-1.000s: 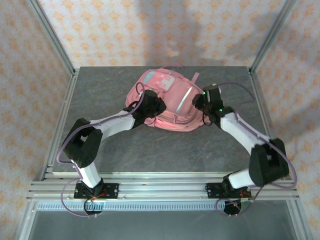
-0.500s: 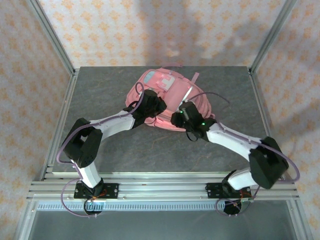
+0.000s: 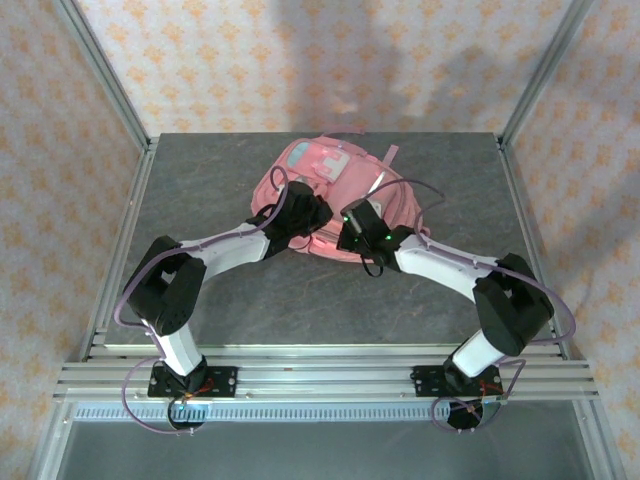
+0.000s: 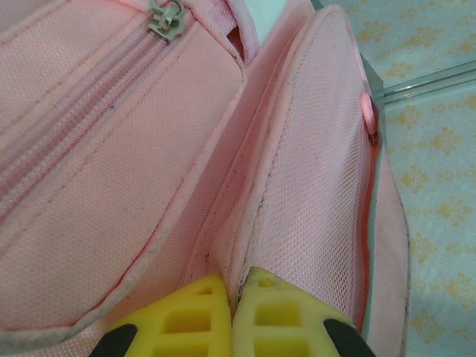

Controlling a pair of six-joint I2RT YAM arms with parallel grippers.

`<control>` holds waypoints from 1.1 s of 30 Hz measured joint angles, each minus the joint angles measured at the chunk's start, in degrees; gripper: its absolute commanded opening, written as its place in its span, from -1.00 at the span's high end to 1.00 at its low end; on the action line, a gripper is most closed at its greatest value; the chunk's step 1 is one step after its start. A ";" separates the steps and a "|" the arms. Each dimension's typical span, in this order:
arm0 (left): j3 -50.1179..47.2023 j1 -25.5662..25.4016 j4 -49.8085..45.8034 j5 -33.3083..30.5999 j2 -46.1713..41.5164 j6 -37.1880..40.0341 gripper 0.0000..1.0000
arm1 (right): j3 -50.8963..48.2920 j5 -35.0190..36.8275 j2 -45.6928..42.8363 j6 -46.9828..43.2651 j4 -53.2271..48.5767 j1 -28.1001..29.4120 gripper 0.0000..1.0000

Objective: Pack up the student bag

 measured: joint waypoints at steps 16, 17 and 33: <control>-1.14 0.98 1.29 5.66 -0.33 3.06 1.00 | -9.90 -1.53 -10.58 -7.15 0.44 -9.86 1.00; -1.01 0.98 1.07 5.64 -0.33 3.58 1.00 | -9.94 -1.84 -10.60 -7.56 0.48 -9.88 1.00; 13.40 8.04 -15.76 4.39 3.67 14.69 0.20 | -7.74 -3.17 -6.36 -6.05 6.99 4.07 1.00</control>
